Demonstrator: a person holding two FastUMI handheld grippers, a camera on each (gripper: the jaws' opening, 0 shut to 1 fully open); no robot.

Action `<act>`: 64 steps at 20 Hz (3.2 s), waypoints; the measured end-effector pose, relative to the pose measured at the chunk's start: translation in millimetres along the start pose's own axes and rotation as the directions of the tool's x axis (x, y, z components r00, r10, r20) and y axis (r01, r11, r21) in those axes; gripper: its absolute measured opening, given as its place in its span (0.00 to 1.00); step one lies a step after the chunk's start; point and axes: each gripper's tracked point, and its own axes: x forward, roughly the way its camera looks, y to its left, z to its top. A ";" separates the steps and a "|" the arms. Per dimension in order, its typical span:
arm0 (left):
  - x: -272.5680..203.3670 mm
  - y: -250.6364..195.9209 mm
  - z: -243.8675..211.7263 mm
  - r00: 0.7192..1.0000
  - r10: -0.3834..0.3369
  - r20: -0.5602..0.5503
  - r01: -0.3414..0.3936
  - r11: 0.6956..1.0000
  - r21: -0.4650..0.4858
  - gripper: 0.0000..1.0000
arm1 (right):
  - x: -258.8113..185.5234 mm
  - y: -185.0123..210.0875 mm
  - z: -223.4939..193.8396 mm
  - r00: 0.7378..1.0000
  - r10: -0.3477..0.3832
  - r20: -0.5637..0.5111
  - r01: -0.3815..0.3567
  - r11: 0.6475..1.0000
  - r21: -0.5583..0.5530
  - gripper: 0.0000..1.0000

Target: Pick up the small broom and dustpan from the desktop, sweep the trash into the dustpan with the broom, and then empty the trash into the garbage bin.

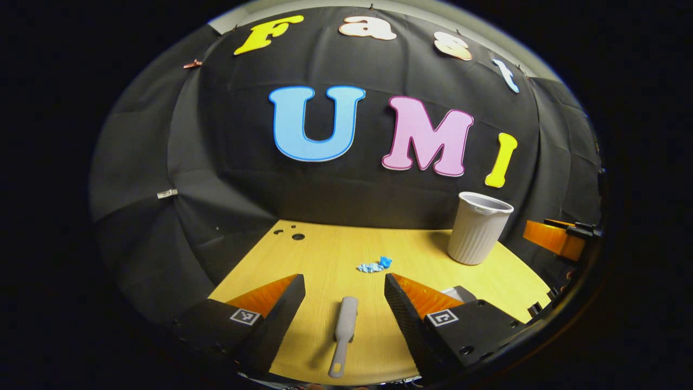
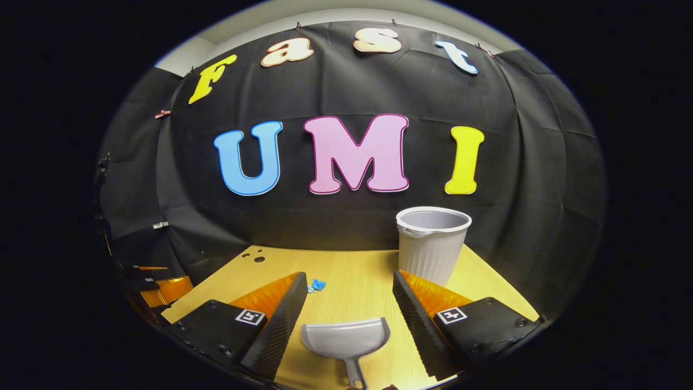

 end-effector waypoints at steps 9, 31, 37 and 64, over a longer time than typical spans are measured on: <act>41.7 15.8 -108.0 0.942 -0.051 -0.331 0.040 0.998 -0.040 0.95 | 11.1 1.3 -45.6 0.990 0.035 -0.138 -0.039 0.999 -0.028 0.99; 95.1 13.7 -244.3 0.693 0.019 -0.721 0.139 0.977 0.159 0.83 | -31.5 -54.2 -80.2 0.956 -0.138 -0.259 0.133 0.990 -0.036 0.99; 103.7 11.4 -240.2 0.704 0.017 -0.710 0.100 0.987 0.123 0.36 | -34.0 -49.2 -90.7 0.947 -0.128 -0.296 0.128 0.992 -0.019 0.98; 37.5 45.8 -190.4 0.825 -0.032 -0.564 0.061 0.998 0.032 0.28 | 2.4 -27.2 -294.8 0.625 -0.062 -0.778 -0.005 0.997 -0.083 0.99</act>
